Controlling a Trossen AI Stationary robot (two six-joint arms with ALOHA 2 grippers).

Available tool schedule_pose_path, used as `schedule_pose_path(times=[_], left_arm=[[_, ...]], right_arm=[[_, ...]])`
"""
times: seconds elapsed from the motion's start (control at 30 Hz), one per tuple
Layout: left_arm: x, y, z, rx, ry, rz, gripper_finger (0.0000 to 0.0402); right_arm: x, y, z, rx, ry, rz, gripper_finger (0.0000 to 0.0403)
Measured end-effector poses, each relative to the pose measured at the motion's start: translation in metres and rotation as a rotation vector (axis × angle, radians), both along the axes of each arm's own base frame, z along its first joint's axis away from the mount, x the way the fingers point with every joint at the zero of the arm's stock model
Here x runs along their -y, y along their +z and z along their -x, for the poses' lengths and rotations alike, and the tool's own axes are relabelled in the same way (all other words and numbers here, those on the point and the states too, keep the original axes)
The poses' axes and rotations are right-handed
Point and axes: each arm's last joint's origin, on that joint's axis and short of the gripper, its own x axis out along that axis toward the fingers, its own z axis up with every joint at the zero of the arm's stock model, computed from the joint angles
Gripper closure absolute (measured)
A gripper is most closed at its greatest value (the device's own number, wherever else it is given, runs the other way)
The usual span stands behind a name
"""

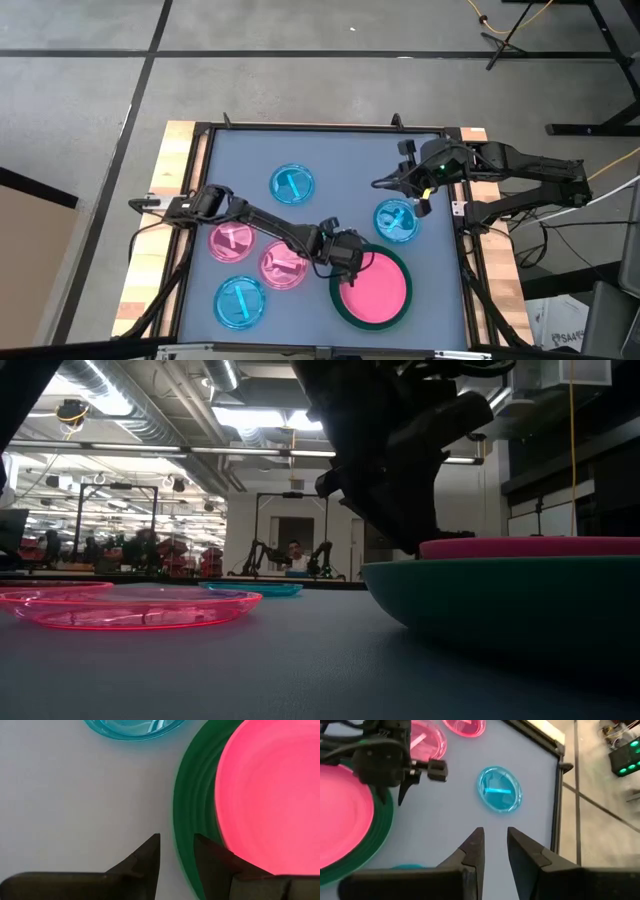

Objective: Stack plastic plates
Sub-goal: Stack the pink plate on top of the black plate, then stack the top right blue plate on top of the pink plate

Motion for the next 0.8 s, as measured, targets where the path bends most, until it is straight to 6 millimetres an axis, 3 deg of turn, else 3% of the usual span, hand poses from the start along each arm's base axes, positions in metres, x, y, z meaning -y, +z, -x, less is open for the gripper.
schedule_pose_path(times=[0.17, 0.43, 0.8], left_arm=[[-0.001, 0.014, 0.004, -0.002, -0.055, -0.025, 0.029], [-0.007, 0.061, 0.019, 0.03, -0.163, -0.067, 0.029], [-0.048, 0.142, 0.062, 0.043, -0.222, -0.124, 0.029]], right_arm=[[0.0, -0.005, 0.004, -0.064, -0.007, 0.005, 0.0329], [0.001, -0.006, 0.006, -0.091, -0.012, 0.048, 0.0329], [0.005, -0.012, 0.0, -0.139, 0.018, 0.089, 0.0329]])
